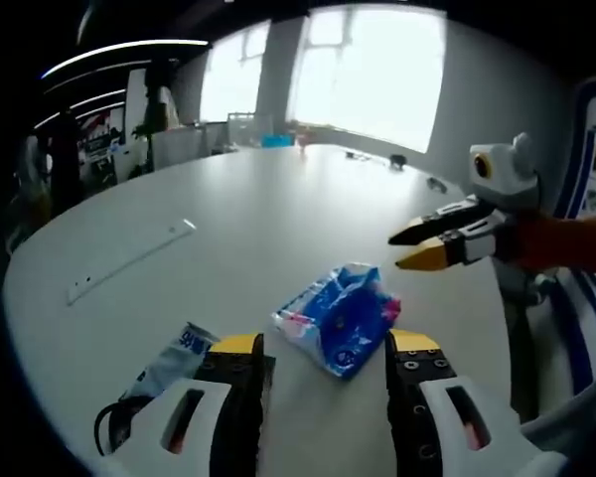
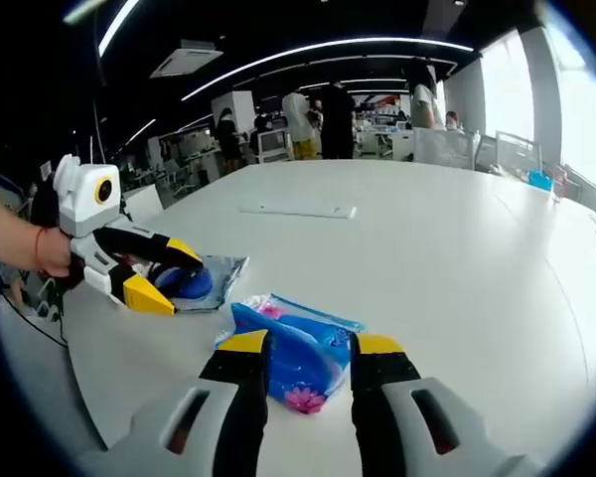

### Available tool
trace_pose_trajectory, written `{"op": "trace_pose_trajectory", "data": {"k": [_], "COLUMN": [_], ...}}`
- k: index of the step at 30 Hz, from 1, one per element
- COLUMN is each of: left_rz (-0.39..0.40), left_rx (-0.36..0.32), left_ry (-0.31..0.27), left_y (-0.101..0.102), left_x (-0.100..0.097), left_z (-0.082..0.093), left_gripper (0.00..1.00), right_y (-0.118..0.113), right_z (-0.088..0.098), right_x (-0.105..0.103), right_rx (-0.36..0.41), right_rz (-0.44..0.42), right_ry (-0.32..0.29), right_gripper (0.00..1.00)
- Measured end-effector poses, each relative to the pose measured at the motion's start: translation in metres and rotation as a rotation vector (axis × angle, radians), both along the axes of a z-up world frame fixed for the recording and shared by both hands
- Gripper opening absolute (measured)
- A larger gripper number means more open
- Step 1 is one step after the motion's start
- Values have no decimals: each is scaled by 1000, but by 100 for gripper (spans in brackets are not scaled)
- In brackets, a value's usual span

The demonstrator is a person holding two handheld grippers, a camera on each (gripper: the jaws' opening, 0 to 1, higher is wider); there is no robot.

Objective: Arrange the tabletop items into an orderly group along one side of the table until the central work area is clear of visible clutter.

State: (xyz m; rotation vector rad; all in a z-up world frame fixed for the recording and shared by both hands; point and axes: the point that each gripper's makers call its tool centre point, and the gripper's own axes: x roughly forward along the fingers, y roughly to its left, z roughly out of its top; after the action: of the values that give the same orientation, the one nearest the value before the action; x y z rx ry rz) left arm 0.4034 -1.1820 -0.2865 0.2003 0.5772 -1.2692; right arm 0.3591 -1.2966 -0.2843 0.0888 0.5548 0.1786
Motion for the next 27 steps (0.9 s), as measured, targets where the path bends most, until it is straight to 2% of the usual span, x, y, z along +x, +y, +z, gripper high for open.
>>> {"op": "trace_pose_trajectory", "data": {"k": [16,27], "left_rz": [37,82], "left_rx": [-40,-41], "left_ry": [-39,-56], "left_y": [39,74], "left_x": [13,22], "left_z": [29,38], "left_gripper": [45,46], "right_y": [38,74], "right_z": [25,36], "right_x": [14,28], "right_rx": [-10,1], "right_rz": [57,117], "right_ry": [-31,-53], "right_gripper": [31,33]}}
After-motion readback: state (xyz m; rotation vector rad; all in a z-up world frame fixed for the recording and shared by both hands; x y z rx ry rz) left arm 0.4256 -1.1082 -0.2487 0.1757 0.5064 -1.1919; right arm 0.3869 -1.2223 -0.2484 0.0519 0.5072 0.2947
